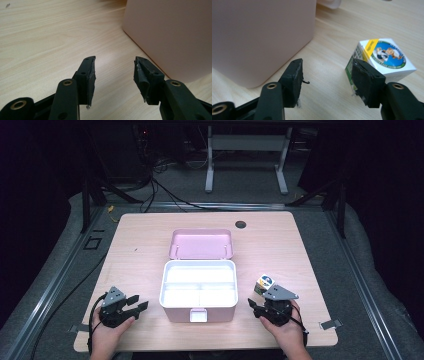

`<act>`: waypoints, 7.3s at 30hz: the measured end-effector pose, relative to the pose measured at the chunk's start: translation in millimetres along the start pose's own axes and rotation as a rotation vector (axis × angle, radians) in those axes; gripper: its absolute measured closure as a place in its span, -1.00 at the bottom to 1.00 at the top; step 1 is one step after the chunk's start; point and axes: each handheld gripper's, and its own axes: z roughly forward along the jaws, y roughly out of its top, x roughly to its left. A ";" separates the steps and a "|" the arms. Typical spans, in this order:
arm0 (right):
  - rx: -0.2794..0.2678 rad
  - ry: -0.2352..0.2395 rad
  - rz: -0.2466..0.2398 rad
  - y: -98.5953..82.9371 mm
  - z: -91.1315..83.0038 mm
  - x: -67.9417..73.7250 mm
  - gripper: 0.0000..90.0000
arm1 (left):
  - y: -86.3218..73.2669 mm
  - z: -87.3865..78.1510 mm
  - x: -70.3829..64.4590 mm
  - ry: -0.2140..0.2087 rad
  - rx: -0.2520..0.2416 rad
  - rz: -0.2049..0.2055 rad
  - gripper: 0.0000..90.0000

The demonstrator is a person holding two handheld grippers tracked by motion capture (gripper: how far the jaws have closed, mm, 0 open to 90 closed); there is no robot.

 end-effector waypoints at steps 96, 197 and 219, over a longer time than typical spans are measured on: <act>-0.005 0.087 0.024 -1.9 -0.3 -2.6 -0.06 | 150.4 11.3 -107.8 -0.211 0.050 0.428 0.43; 0.037 0.100 0.012 -4.1 4.3 -3.3 -0.11 | 205.4 -26.5 -23.2 -0.043 0.718 0.415 0.98; 0.033 0.106 0.009 -3.5 2.9 -2.6 -0.12 | 94.6 21.0 48.6 0.028 0.806 0.186 0.98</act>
